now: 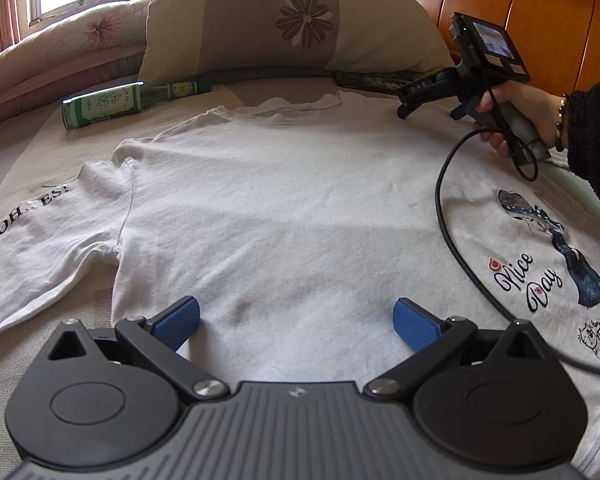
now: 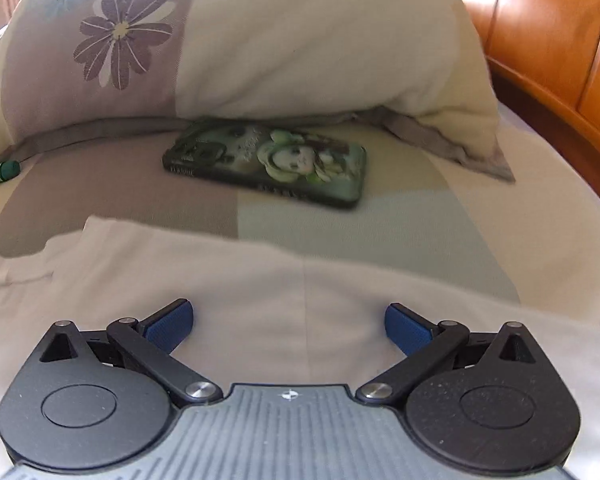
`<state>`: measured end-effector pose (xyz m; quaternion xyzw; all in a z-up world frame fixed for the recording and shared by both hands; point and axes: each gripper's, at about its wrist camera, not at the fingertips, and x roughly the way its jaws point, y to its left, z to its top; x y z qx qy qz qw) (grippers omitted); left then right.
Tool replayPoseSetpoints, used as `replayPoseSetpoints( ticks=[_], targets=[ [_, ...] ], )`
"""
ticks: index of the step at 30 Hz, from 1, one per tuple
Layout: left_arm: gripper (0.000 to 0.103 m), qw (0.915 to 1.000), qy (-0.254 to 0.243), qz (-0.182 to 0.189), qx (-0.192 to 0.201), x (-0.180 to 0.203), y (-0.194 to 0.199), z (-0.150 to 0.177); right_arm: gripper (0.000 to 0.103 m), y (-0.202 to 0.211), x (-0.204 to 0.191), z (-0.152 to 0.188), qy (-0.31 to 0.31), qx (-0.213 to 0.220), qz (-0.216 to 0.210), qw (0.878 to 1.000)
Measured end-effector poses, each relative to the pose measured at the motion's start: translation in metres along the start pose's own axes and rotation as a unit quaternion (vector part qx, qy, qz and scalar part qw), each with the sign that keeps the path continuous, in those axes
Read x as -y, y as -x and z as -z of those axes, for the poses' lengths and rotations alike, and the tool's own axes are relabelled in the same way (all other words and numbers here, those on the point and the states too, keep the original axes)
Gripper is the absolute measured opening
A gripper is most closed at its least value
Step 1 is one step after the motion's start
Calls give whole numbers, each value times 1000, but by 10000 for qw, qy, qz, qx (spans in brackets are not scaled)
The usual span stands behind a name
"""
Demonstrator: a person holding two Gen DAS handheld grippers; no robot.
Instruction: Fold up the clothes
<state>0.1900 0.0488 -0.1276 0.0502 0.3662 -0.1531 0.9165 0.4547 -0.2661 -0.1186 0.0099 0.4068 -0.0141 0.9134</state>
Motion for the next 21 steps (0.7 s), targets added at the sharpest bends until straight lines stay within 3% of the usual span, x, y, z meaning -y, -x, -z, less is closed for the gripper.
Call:
replayPoseSetpoints(
  ticks=[3,6,10,14,21],
  targets=[
    [102,10000,3,21,-15,0,0,0,103,17,7,-3,-219,-117,-76,9997],
    [102,10000,10,34,-12,-1,1,0,103,68,19,6,-152,90,-507,9986],
    [102,10000,-8,-19,-29,1,3,1,103,129,48,21,45,163,-698,9974],
    [102,9999,21,-40,120,2,14,0,103,144,91,30,-74,-21,-206,9998],
    [102,9995,20,44,317,5,19,-4,103,93,167,56,-855,-555,757,9919]
  ],
)
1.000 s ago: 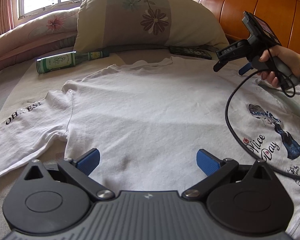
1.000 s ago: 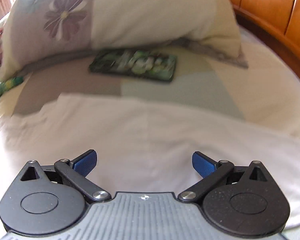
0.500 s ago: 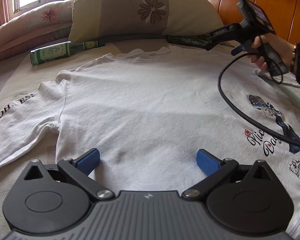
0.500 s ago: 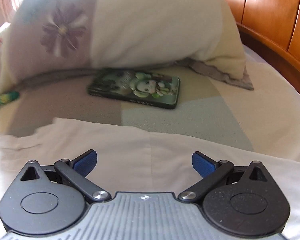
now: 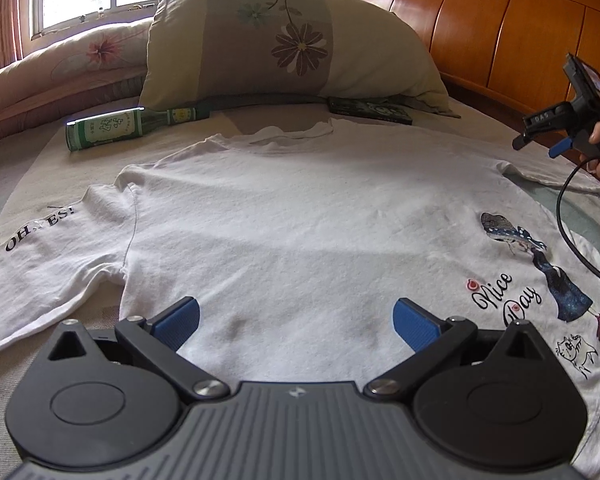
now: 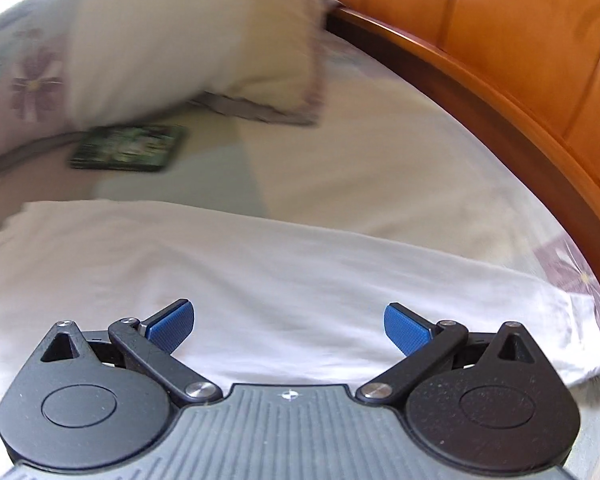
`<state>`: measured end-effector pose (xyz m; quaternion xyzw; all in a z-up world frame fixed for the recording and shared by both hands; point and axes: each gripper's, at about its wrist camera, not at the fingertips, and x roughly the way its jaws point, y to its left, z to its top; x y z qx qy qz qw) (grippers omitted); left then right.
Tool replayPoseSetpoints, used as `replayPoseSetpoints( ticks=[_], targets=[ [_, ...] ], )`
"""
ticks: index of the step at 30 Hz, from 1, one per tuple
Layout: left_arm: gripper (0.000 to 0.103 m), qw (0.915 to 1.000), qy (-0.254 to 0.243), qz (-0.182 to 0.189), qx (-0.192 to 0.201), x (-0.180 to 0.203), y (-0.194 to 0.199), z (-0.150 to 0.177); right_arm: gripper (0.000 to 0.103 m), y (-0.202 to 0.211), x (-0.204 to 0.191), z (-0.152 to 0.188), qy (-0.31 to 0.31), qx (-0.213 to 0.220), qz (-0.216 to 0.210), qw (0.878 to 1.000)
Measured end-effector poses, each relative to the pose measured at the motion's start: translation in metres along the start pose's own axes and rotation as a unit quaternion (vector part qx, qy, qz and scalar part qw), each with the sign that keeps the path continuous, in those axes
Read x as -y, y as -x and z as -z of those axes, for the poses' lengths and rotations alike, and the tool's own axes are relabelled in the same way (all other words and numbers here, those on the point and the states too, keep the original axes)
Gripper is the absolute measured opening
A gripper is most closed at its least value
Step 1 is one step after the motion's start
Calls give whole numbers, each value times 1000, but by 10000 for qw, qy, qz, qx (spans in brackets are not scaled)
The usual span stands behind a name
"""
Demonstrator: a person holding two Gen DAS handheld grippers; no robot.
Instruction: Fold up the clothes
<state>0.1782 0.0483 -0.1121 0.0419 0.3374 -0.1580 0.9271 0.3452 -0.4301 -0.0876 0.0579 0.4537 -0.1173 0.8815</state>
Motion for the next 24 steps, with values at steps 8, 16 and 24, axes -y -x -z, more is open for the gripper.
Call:
replayPoseSetpoints(
  ticks=[8,16,24],
  targets=[
    [102,9999,-87,-59,-134,7,-12,2,103,-52,30,-12,-275,401,466,9977],
    [102,9997,-203,85,-43,21,-14,-3,103,-36,57,-27,-218,530,216,9981],
    [102,9994,-333,72,-84,25,-12,2,103,-13,137,21,-825,87,848,9929]
  ],
)
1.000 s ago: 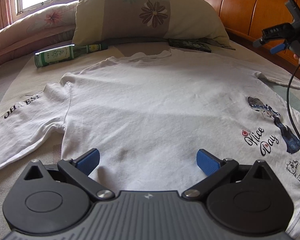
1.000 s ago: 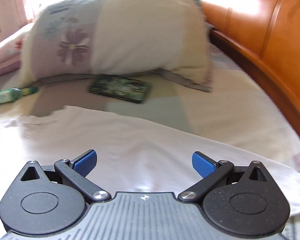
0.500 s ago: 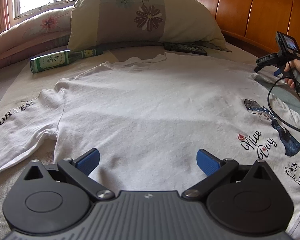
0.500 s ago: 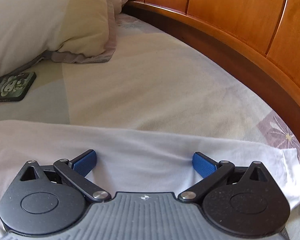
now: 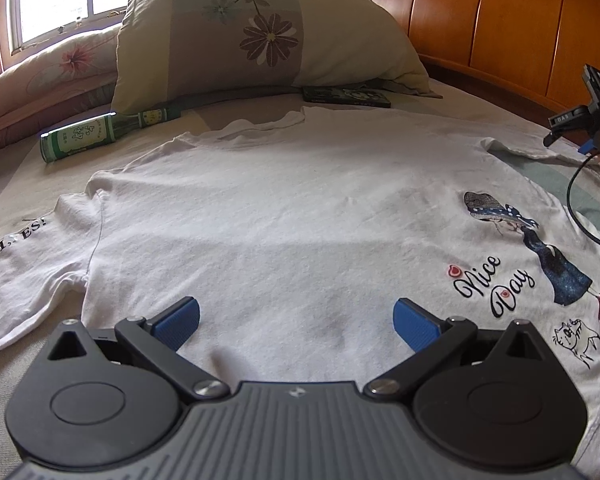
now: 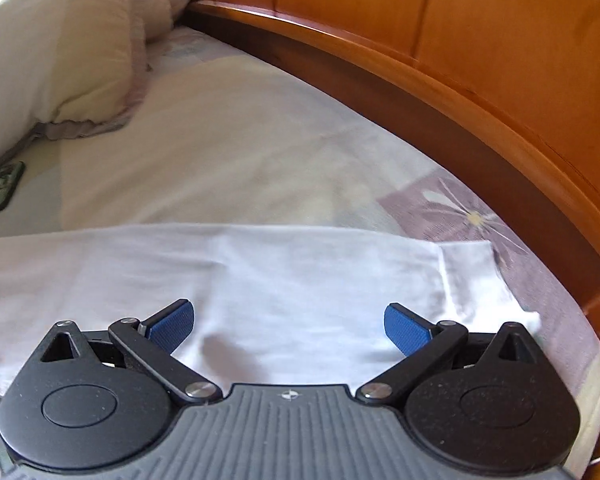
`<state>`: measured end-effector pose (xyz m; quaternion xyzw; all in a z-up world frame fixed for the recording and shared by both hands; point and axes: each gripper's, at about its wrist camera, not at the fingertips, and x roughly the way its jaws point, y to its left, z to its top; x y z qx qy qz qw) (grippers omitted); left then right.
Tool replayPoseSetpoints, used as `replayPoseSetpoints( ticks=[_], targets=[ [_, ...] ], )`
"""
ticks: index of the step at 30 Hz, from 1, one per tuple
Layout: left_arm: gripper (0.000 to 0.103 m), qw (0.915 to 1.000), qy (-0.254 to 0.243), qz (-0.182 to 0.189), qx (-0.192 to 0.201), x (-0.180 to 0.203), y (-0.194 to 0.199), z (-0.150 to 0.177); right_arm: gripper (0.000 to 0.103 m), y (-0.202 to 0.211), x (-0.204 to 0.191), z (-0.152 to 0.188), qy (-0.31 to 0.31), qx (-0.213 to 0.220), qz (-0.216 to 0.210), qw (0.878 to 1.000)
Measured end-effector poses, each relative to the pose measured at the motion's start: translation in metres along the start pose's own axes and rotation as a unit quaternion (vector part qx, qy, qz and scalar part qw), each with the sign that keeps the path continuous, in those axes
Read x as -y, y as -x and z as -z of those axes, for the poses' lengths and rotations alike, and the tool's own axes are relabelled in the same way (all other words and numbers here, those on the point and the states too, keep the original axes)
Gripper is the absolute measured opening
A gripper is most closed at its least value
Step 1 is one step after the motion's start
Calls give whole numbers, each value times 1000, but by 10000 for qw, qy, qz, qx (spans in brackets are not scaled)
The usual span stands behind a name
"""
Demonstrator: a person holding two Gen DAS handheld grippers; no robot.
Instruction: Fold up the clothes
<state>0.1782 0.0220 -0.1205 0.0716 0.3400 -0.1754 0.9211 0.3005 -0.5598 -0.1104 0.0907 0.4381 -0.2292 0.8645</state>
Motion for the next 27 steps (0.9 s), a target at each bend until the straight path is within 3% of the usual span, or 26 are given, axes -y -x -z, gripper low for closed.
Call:
replayPoseSetpoints(
  ticks=[5,8,11,14,19,23,24,27],
  targets=[
    [102,10000,9,-20,-28,3,-5,-1,103,-25,17,-11,-314,470,-125,9983],
    [102,10000,7,23,-61,7,-10,-3,103,-38,21,-29,-487,465,-161,9976],
    [102,10000,-19,57,-21,9,-9,-4,103,-23,4,-33,-431,301,-74,9986],
    [102,10000,-27,88,13,11,-7,-4,103,9,-35,-17,239,451,-841,9951],
    [102,9999,-3,115,94,11,-3,-5,103,39,-121,7,1360,423,-1878,9718],
    [102,9996,107,186,166,9,-2,-7,103,34,-167,23,1830,358,-1836,9651],
    [102,9996,101,183,177,9,-2,-7,103,30,-169,28,1889,267,-1777,9654],
    [102,9996,30,188,190,8,0,-6,103,35,-156,50,2302,524,-1685,9570]
  ],
)
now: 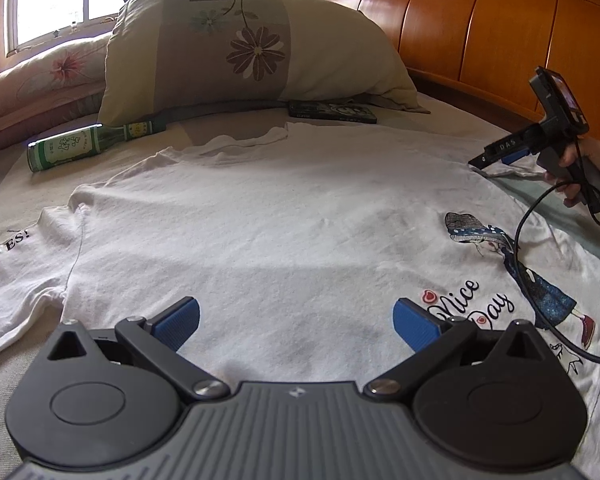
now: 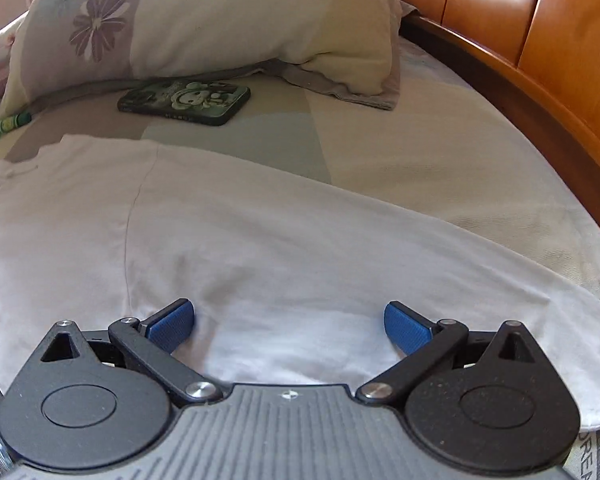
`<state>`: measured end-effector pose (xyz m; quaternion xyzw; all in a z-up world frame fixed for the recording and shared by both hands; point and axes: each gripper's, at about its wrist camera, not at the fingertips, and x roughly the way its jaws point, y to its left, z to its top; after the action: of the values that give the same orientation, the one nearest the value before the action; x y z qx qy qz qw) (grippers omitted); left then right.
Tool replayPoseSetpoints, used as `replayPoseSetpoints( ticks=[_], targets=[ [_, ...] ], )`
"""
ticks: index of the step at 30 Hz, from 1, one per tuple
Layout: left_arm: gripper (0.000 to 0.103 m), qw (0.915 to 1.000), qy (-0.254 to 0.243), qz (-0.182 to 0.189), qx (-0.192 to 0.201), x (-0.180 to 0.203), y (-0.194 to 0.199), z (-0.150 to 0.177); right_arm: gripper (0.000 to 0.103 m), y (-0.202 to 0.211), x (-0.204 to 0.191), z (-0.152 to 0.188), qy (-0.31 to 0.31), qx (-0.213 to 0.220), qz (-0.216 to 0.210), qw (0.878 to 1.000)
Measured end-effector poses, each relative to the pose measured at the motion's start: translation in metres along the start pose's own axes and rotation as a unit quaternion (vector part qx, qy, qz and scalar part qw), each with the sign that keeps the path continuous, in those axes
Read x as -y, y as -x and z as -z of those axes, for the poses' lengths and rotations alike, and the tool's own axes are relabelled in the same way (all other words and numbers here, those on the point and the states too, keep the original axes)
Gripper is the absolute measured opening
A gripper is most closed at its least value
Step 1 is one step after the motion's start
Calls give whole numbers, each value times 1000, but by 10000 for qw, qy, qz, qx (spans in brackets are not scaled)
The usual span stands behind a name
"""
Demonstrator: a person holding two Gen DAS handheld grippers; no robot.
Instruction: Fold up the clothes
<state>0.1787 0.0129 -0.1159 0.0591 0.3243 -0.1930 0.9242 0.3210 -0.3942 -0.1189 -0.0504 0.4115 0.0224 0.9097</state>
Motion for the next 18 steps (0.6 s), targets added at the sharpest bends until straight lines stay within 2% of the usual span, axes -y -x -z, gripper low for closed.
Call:
replayPoseSetpoints(
  ticks=[4,6,8,10,13,15,18],
  targets=[
    [102,10000,60,-34,-51,-3,0,1,103,23,26,16,-230,-149,32,9996],
    [102,10000,67,-43,-23,-4,1,0,103,35,42,20,-349,11,141,9993],
    [102,10000,75,-45,-6,-3,2,0,103,44,68,23,-680,261,440,9964],
    [102,10000,61,-32,-21,-2,0,0,103,44,99,28,-1158,358,530,9912],
    [102,10000,-10,-41,-82,1,-4,0,103,33,138,46,-1692,31,858,9818],
    [102,9999,-40,-53,-116,2,-6,1,103,42,145,61,-1372,188,925,9860],
    [102,9999,-30,-57,-144,2,-8,1,103,53,152,66,-1327,109,1180,9840]
  ],
)
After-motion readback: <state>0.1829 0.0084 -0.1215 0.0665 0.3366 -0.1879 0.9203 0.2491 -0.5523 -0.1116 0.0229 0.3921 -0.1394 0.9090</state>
